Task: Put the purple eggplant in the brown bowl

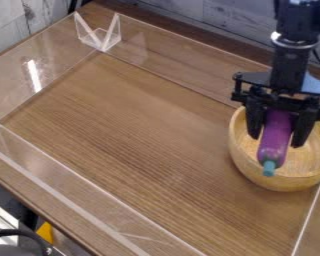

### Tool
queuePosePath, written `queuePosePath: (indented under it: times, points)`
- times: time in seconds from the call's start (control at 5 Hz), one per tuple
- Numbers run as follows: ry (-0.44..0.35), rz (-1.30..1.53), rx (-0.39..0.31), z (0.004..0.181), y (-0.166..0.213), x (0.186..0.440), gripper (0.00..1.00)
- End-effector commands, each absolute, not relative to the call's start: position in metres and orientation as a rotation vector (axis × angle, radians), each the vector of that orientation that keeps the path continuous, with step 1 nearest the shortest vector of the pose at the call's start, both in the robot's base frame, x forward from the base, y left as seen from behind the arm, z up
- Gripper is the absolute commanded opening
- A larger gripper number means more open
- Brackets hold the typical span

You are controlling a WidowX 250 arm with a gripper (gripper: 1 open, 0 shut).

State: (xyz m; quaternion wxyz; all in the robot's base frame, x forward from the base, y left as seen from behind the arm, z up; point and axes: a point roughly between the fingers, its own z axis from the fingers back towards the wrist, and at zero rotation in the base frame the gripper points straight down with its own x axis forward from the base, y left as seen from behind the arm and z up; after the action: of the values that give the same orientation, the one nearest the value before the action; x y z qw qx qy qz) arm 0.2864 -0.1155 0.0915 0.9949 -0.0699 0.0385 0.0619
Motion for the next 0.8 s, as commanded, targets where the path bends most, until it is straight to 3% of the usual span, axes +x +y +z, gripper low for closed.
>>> queuePosePath:
  times: [0.0,0.6]
  points:
    - [0.005,0.154,-0.167,0.1,-0.114,0.293,0.0]
    - [-0.014,0.304,-0.166,0.08,-0.128,0.282,0.0]
